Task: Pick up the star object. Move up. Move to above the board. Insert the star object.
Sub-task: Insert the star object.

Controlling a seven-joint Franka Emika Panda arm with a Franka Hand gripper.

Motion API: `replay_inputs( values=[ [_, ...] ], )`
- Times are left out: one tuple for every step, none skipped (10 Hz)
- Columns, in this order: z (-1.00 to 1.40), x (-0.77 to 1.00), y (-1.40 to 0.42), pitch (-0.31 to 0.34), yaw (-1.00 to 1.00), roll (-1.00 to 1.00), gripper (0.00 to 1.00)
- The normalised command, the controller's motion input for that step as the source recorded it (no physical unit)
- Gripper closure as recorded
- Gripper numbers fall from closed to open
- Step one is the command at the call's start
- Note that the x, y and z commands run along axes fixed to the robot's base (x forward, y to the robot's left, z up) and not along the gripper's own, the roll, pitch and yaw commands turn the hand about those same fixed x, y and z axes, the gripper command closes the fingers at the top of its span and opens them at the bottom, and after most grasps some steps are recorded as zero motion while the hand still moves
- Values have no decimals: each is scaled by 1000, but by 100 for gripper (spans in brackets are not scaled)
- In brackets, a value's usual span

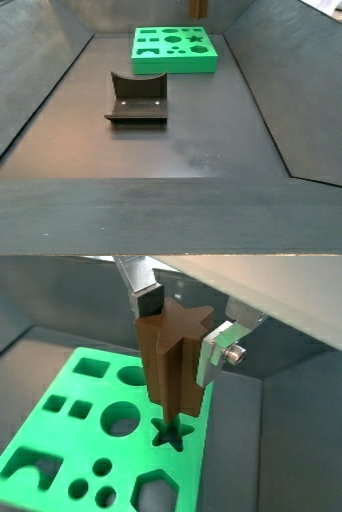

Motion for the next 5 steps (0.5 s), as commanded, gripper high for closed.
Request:
replay_inputs(
  values=[
    [-231, 83, 0, 0, -260, 7, 100],
    [0, -6, 46, 0, 0, 0, 100],
    [-246, 0, 0, 0, 0, 73, 100],
    [-506, 120, 0, 0, 0, 150, 100],
    [-566, 123, 0, -56, 0, 167, 100]
  ],
)
